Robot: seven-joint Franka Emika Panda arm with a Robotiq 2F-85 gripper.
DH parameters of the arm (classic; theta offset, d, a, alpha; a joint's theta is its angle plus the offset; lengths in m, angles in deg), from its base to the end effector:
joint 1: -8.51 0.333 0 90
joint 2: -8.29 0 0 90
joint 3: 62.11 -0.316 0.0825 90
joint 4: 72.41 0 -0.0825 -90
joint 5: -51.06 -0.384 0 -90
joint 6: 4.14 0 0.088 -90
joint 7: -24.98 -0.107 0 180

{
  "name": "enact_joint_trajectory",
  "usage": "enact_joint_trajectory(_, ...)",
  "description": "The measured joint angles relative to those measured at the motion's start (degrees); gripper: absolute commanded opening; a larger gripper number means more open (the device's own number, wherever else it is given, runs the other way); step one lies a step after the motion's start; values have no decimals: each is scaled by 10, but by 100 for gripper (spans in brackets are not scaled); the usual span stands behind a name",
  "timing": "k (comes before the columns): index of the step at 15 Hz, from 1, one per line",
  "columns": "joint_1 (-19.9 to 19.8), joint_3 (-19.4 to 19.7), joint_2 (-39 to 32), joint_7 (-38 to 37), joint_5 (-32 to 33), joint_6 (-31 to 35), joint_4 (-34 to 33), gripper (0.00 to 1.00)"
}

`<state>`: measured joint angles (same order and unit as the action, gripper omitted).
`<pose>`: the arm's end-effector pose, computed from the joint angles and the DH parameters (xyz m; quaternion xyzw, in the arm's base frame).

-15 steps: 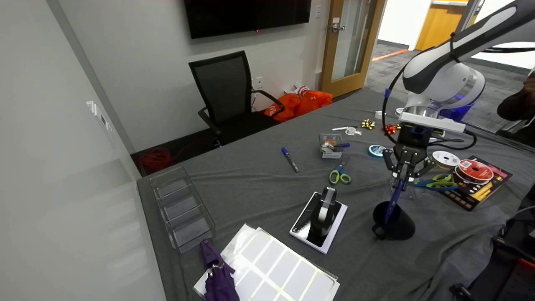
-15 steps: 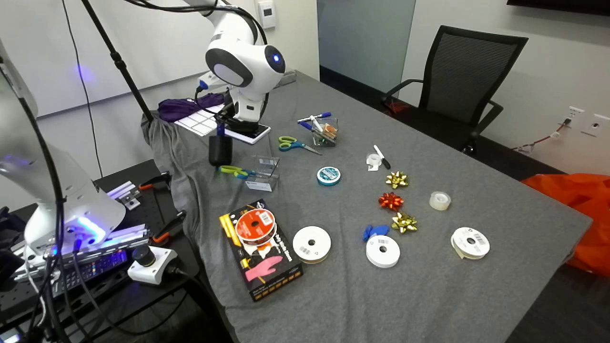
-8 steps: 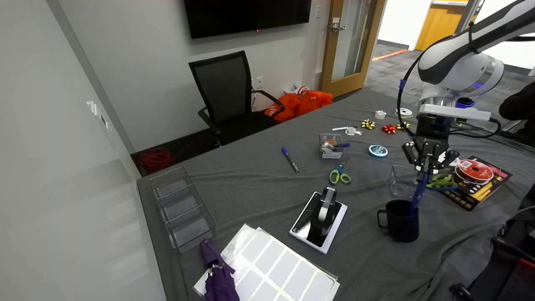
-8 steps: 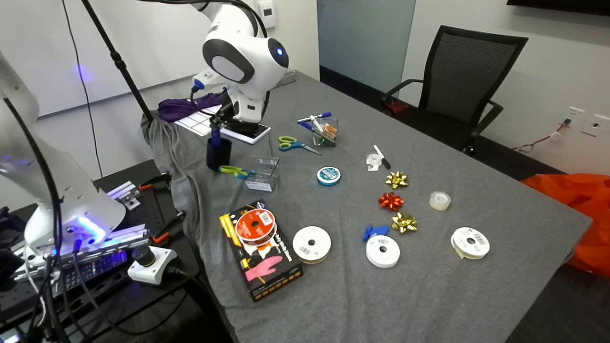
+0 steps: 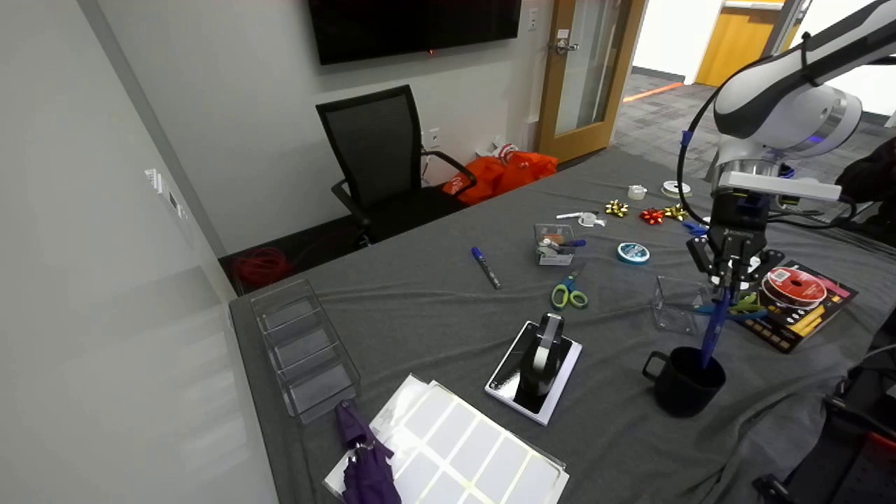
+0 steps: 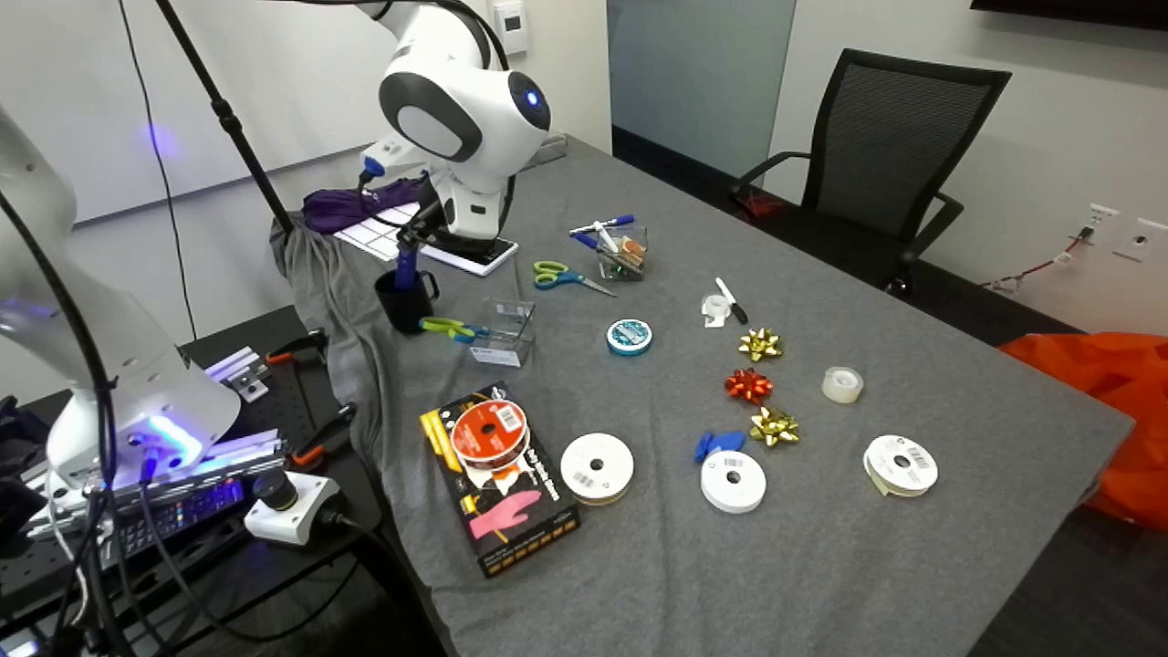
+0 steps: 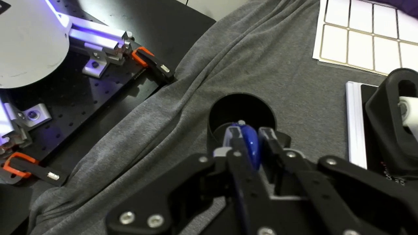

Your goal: Put the blue object from the clear container in the black mug.

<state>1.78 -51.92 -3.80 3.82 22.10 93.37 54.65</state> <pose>0.4571 -0.0922 0.2574 -0.8199 0.4129 0.3481 0.1901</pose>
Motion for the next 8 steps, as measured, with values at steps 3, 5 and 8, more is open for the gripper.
enact_joint_trajectory(3, 1, -1, 0, 5, 2, 14, 9, 18)
enact_joint_trajectory(5, 3, -7, -1, 10, -1, 35, 21, 44)
enact_joint_trajectory(8, 6, -19, -3, 17, -18, 56, 36, 63)
